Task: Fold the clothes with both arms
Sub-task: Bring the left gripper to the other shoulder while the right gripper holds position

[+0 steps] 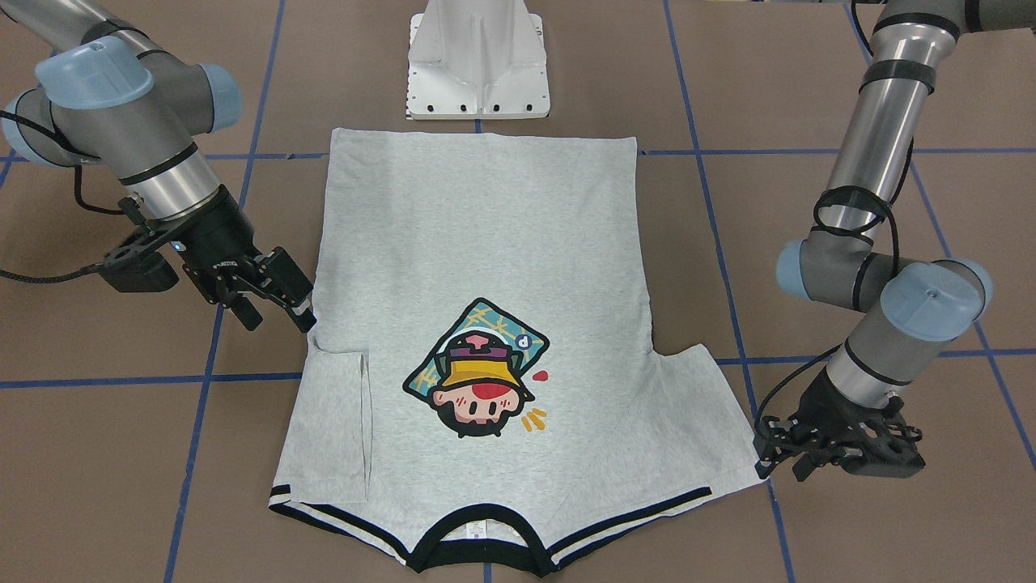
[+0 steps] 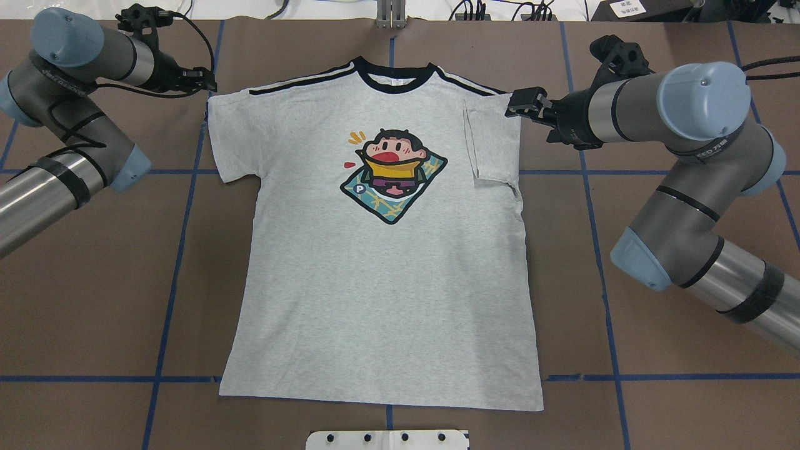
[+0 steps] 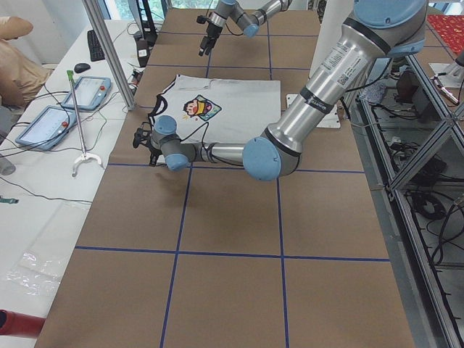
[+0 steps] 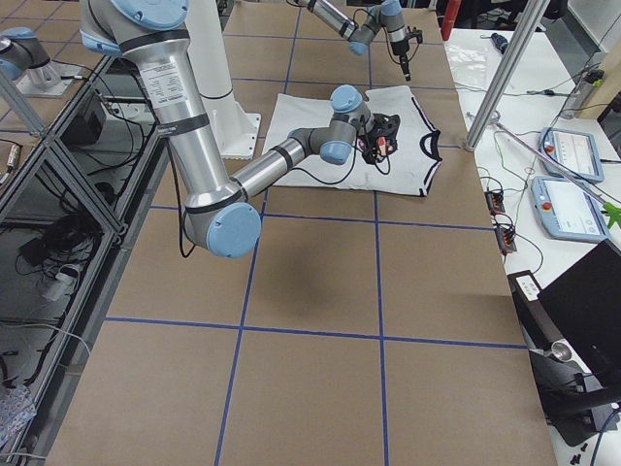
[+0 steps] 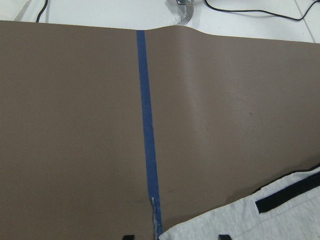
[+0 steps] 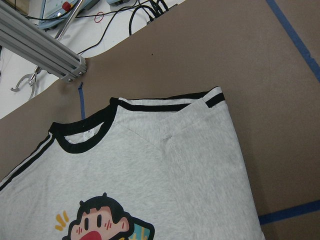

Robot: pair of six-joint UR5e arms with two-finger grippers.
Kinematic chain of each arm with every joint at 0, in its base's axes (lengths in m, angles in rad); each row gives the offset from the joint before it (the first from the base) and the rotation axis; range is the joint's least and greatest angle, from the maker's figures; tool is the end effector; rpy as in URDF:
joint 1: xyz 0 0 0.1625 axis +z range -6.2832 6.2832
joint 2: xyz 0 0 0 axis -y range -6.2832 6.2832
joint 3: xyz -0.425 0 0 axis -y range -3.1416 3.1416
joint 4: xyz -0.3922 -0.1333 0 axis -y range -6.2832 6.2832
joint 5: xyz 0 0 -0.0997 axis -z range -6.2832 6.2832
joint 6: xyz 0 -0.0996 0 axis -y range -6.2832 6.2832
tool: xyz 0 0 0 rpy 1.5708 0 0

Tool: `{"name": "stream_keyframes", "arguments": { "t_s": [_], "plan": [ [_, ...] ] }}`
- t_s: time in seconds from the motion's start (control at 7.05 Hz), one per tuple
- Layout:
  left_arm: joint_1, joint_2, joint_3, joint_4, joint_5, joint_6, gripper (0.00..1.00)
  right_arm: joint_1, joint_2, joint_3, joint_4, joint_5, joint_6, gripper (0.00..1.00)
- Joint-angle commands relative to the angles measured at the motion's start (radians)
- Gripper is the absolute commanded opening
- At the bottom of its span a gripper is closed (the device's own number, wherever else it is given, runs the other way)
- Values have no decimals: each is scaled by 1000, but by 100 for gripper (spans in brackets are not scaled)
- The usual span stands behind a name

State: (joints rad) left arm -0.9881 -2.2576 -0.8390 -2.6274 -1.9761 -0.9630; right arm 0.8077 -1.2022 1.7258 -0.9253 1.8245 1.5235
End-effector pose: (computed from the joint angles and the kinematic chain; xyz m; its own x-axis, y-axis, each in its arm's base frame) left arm 0.3572 -0.7128 0.4728 0.5728 0.0845 -0.8153 0.3122 0.8972 0.3124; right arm -0.3506 -0.5233 0.3088 0.2955 0.2427 0.9240 -0.5265 0.8484 -0.0545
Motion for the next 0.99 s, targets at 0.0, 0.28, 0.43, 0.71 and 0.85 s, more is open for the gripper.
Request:
{"name": "stream_keyframes", "arguments": {
  "t_s": [0.0,0.28,0.43,0.71,0.85],
  "plan": [
    [15,-22,44,-12,10,0,57,-1,3,-6,-1,-2,0,100],
    [31,-22,46,-13,10,0,43,7,4,-11,-1,-2,0,100],
    [31,-20,44,-13,10,0,23,7,6,-12,-1,-2,0,100],
    [29,-26,37,-13,6,0,0,7,7,-15,-1,-2,0,100],
    [26,-25,-3,-11,0,-9,0,7,9,-15,-1,-2,0,100]
  ]
}}
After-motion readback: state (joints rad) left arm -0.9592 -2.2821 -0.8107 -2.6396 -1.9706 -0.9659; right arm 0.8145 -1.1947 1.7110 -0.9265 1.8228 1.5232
